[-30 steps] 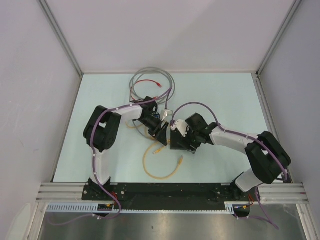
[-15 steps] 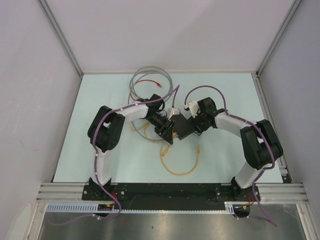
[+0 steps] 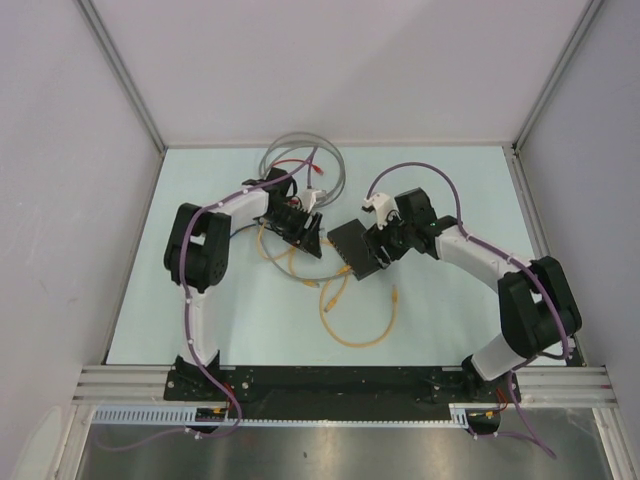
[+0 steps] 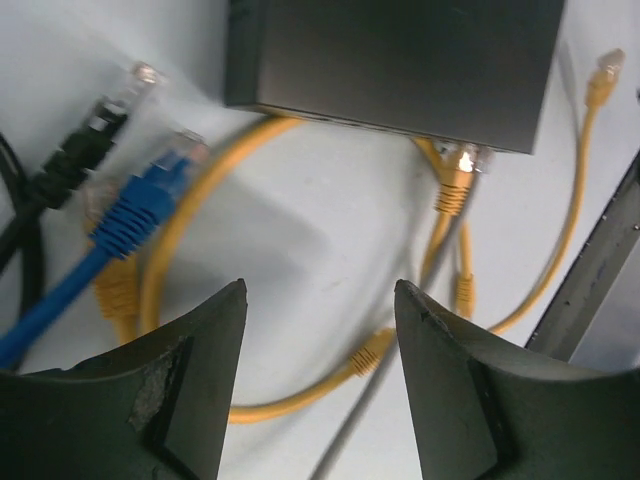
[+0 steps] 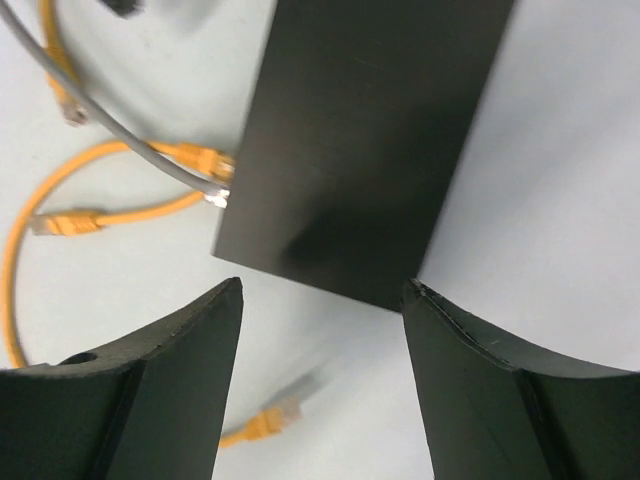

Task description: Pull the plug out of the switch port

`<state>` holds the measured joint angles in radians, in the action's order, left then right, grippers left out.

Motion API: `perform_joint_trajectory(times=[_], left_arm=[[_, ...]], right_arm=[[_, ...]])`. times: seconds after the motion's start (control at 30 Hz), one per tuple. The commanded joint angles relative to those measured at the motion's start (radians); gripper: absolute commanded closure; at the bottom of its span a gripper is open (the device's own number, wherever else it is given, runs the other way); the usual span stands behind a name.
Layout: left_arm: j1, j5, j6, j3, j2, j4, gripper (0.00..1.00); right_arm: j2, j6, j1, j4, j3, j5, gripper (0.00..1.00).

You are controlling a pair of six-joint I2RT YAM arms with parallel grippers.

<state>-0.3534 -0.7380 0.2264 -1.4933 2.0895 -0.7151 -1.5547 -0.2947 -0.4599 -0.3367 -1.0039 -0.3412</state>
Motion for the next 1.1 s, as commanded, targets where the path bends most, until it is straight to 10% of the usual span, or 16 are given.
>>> perform_joint_trajectory(times=[0.0, 0.43, 0.87, 1.07], left_arm=[[-0.007, 0.029, 0.016, -0.071, 0.058, -0.05, 0.34], [0.132, 0.562, -0.047, 0.011, -0.048, -0.013, 0.33], [0.019, -0.028, 0.096, -0.07, -0.129, -0.058, 0.34], [-0.039, -0.093, -0.025, -0.074, -0.08, 0.006, 0.34]], right_arm=[[-0.068, 0.08, -0.025, 0.082, -0.056, -0.093, 0.31], [-0.217, 0.193, 0.032, 0.077, -0.098, -0.084, 0.3], [-0.165, 0.227, 0.061, 0.076, -0.096, -0.081, 0.3], [-0.163, 0.221, 0.069, 0.071, -0.098, -0.033, 0.3]])
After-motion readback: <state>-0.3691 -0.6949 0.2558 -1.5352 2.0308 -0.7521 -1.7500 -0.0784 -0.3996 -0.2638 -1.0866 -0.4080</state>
